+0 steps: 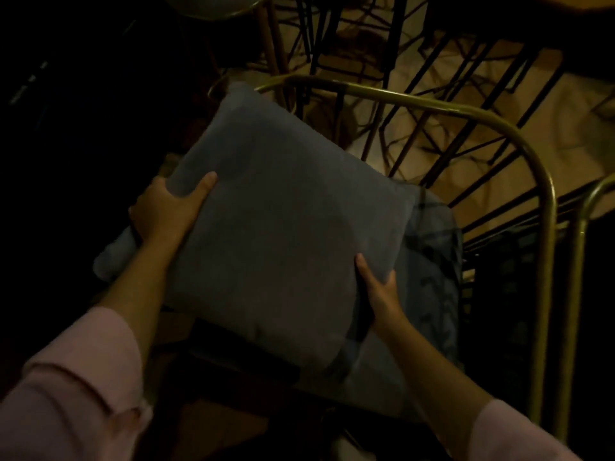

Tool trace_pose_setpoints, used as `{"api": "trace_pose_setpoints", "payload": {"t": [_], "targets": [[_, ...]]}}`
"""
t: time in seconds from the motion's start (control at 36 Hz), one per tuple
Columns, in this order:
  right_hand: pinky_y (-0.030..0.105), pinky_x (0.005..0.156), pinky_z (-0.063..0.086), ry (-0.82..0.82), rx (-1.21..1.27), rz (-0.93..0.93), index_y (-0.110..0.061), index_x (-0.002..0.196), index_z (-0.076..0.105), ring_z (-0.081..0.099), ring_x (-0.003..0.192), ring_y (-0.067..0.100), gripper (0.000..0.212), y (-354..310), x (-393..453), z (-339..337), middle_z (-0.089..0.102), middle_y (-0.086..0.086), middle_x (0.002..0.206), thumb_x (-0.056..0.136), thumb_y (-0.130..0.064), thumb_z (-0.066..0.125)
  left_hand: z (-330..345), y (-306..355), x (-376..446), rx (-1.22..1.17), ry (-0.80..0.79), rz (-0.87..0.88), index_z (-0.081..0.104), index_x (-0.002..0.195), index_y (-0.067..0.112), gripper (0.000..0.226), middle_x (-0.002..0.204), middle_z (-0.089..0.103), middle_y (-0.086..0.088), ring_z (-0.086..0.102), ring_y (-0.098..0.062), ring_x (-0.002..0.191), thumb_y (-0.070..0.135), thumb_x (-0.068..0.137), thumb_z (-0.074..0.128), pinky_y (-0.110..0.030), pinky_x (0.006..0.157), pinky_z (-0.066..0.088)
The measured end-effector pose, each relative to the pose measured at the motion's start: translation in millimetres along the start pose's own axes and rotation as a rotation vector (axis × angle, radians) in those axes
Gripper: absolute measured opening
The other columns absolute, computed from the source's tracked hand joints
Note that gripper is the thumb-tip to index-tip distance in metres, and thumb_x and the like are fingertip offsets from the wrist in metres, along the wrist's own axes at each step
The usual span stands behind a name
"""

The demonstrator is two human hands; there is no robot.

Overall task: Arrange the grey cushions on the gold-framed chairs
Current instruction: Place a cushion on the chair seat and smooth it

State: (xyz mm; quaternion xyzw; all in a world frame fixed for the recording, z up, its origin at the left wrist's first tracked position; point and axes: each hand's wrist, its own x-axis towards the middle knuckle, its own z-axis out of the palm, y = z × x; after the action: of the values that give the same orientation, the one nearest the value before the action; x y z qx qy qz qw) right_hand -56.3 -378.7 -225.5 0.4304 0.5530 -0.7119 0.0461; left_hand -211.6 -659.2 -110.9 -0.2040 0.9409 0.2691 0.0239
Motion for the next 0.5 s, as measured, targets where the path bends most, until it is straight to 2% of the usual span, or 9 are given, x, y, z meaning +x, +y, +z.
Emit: {"api": "trace_pose_setpoints", "payload": {"t": [0.11,0.19,0.22,0.33,0.42,0.5], "targets": [[0.048,0.105,0.049,0.060,-0.154,-0.063,-0.021,0.149,0.038,0.055,0.126,0.023,0.116,-8,-7,-58,0.052,0.001,0.145,0.051,-0.064,0.083,45,-30,-50,-0.220,-0.128,-0.200,0.058,0.120,0.009,0.091,0.129,0.061,-0.019,0.059,-0.040,0.117,0.083,0.068,0.056,-0.046,0.099,0.048],[0.044,0.103,0.048,0.094,-0.221,-0.045,-0.024,0.150,0.034,0.051,0.121,0.018,0.124,-7,-13,-96,0.049,-0.005,0.136,0.045,-0.069,0.083,79,-44,-89,-0.389,-0.262,-0.280,0.051,0.131,0.007,0.077,0.136,0.056,-0.014,0.056,-0.035,0.122,0.063,0.080,0.065,-0.035,0.090,0.044],[0.045,0.103,0.048,0.101,-0.240,-0.031,-0.025,0.150,0.035,0.052,0.121,0.019,0.128,-4,-14,-106,0.049,-0.006,0.136,0.041,-0.073,0.083,89,-50,-100,-0.411,-0.298,-0.293,0.051,0.131,0.008,0.077,0.135,0.057,-0.013,0.057,-0.033,0.121,0.062,0.079,0.068,-0.035,0.089,0.044],[0.050,0.104,0.049,0.064,-0.310,0.008,-0.025,0.149,0.037,0.054,0.128,0.027,0.125,15,-14,-131,0.051,0.002,0.146,0.044,-0.072,0.086,121,-84,-123,-0.361,-0.378,-0.313,0.055,0.122,0.018,0.100,0.127,0.063,-0.007,0.061,-0.029,0.115,0.085,0.049,0.068,-0.047,0.100,0.049],[0.046,0.103,0.050,-0.015,-0.365,-0.015,-0.023,0.151,0.037,0.054,0.128,0.025,0.138,29,-11,-135,0.053,0.003,0.144,0.033,-0.079,0.083,140,-113,-128,-0.308,-0.442,-0.332,0.049,0.133,0.025,0.114,0.133,0.061,-0.003,0.059,-0.030,0.122,0.087,0.040,0.073,-0.051,0.104,0.046],[0.041,0.104,0.047,-0.100,-0.405,-0.028,-0.024,0.152,0.033,0.052,0.130,0.023,0.142,40,-5,-140,0.051,0.002,0.144,0.032,-0.082,0.081,148,-124,-135,-0.272,-0.439,-0.341,0.038,0.141,0.023,0.131,0.143,0.052,-0.009,0.052,-0.034,0.128,0.089,0.034,0.071,-0.053,0.107,0.043]]}}
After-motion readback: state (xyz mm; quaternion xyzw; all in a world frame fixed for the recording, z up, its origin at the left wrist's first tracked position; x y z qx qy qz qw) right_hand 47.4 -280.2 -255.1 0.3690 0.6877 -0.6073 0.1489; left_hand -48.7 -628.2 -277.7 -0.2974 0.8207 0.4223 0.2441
